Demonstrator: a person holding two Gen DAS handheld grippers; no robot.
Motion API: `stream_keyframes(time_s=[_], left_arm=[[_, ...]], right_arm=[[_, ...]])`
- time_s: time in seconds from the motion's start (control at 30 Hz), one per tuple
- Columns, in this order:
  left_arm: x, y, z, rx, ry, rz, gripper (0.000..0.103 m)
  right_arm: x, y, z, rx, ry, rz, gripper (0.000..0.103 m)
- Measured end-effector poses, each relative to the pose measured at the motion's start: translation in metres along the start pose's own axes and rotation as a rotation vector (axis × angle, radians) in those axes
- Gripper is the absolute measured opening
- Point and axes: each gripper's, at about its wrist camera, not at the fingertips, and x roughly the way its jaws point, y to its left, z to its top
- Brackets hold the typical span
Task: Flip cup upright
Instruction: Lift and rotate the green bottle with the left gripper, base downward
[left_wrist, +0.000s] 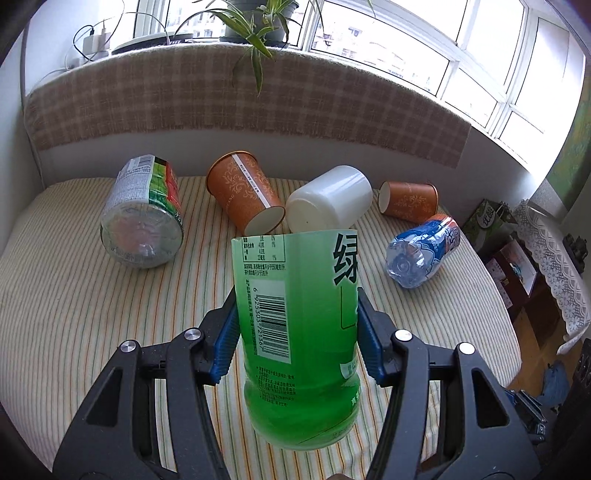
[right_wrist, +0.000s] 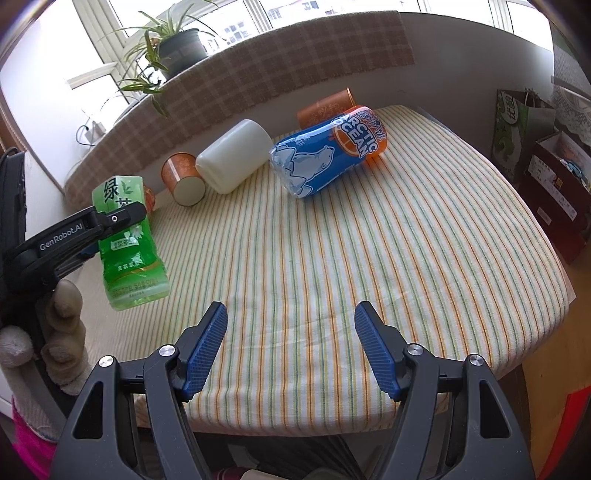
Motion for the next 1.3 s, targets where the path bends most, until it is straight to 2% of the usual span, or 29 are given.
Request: stream_keyframes(time_s=[0.53, 0.93, 1.3], left_arm=[[0.021, 0.001, 0.017, 0.045, -0.108, 0.037, 0.058], [0.027, 0.011, -0.003, 0.039, -0.081, 0.006, 0.058], [0.010, 0.001, -0.025, 0.113, -0.139, 0.021, 0.058]], right_arm=[[0.003, -0.004, -0.002, 0.011, 0.012, -0.012, 0.071], [0.007, 0.001, -0.002, 0.004, 0.022, -0.009, 0.071], [0.006, 0.004, -0.003, 0.004, 0.021, -0.007, 0.071]])
